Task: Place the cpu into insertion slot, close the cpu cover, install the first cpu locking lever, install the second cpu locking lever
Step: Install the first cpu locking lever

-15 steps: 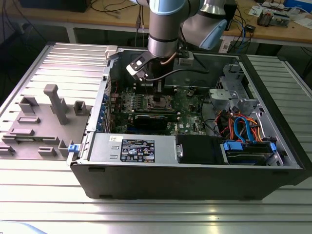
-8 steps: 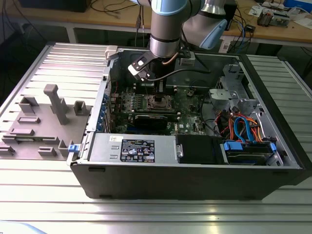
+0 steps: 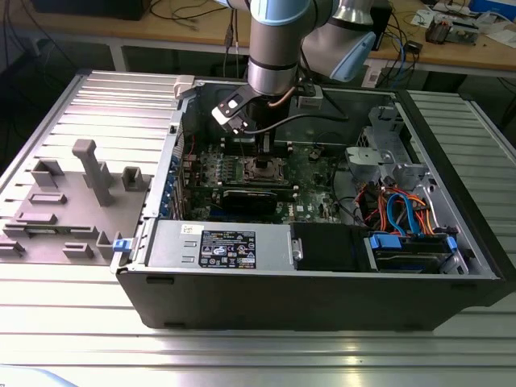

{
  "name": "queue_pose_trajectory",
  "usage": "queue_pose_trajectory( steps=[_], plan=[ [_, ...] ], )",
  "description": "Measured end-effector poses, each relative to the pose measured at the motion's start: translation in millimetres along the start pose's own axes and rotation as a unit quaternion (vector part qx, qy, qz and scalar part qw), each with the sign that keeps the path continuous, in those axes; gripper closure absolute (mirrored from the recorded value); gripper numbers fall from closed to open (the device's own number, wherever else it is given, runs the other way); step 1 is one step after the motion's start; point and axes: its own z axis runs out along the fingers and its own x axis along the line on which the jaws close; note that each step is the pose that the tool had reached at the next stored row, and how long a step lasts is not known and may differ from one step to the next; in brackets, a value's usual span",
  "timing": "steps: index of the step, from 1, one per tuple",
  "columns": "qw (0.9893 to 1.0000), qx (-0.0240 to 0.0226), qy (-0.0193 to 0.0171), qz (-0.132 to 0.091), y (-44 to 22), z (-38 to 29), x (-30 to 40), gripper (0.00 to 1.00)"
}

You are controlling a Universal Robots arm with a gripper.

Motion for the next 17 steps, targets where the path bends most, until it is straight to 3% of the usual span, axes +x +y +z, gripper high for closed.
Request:
queue_pose_trajectory(
  steps=[2, 3, 4, 9, 14, 17],
  plan=[
    [1.0000, 0.0000, -0.0001, 0.000, 0.0, -0.8, 0.0, 0.89],
    [1.0000, 0.0000, 0.0000, 0.000, 0.0, -3.9, -0.1, 0.89],
    [1.0000, 0.0000, 0.0000, 0.000, 0.0, -11.4, -0.3, 0.89],
    [1.0000, -0.0002, 0.0000, -0.007, 0.0, -11.9, -0.3, 0.89],
    [0.9992, -0.0009, -0.0001, -0.041, -0.1, -11.8, -0.3, 0.89],
    [0.9975, -0.0017, -0.0002, -0.070, -0.1, -11.8, -0.3, 0.89]
  ],
)
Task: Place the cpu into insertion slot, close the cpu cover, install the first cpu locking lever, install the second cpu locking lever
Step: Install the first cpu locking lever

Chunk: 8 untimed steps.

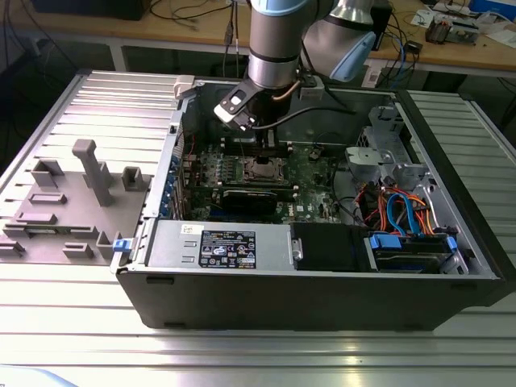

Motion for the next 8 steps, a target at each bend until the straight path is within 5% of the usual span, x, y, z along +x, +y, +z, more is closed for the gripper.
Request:
queue_pose_trajectory(
  steps=[8],
  plan=[
    [0.9999, -0.0003, 0.0000, -0.016, 0.0, -9.4, -0.2, 0.89]
  ],
)
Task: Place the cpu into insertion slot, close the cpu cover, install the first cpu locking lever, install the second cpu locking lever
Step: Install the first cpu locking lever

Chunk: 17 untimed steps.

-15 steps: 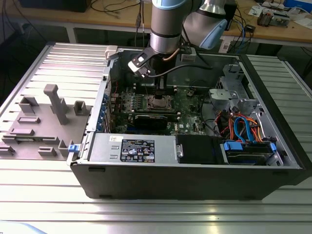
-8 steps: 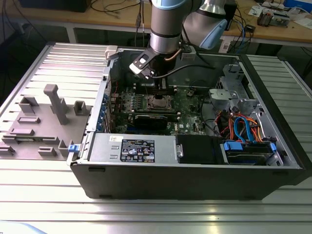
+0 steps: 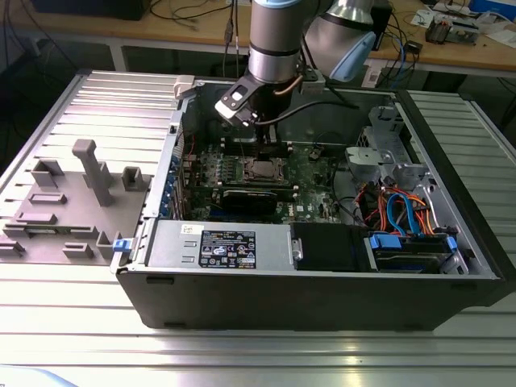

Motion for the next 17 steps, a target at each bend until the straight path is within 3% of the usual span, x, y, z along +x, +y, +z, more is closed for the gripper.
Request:
queue_pose_trajectory(
  steps=[2, 3, 5, 8, 13, 17],
  plan=[
    [0.9998, -0.0005, -0.0001, -0.021, 0.0, 0.0, 0.0, 0.89],
    [0.9991, -0.0010, -0.0002, -0.043, 0.0, -0.1, 0.0, 0.89],
    [0.9979, -0.0015, -0.0002, -0.064, 0.0, -0.1, 0.0, 0.89],
    [0.9954, -0.0022, -0.0003, -0.096, 0.0, -0.1, 0.0, 0.89],
    [0.9903, -0.0032, -0.0005, -0.139, 0.0, -0.1, 0.0, 0.89],
    [0.9902, -0.0032, -0.0005, -0.139, 0.0, -0.1, 0.0, 0.89]
  ],
)
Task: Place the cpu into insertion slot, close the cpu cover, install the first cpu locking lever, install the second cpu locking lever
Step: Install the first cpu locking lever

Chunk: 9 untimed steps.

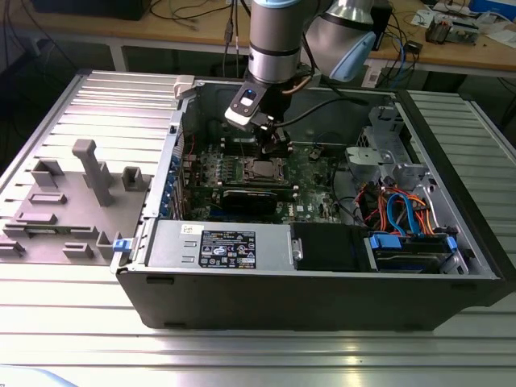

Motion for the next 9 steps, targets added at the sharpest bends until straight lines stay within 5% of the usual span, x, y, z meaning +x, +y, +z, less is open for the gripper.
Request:
queue_pose_trajectory(
  steps=[9],
  plan=[
    [1.0000, 0.0000, 0.0000, 0.000, 0.0, 0.0, 0.0, 0.89]
  ],
)
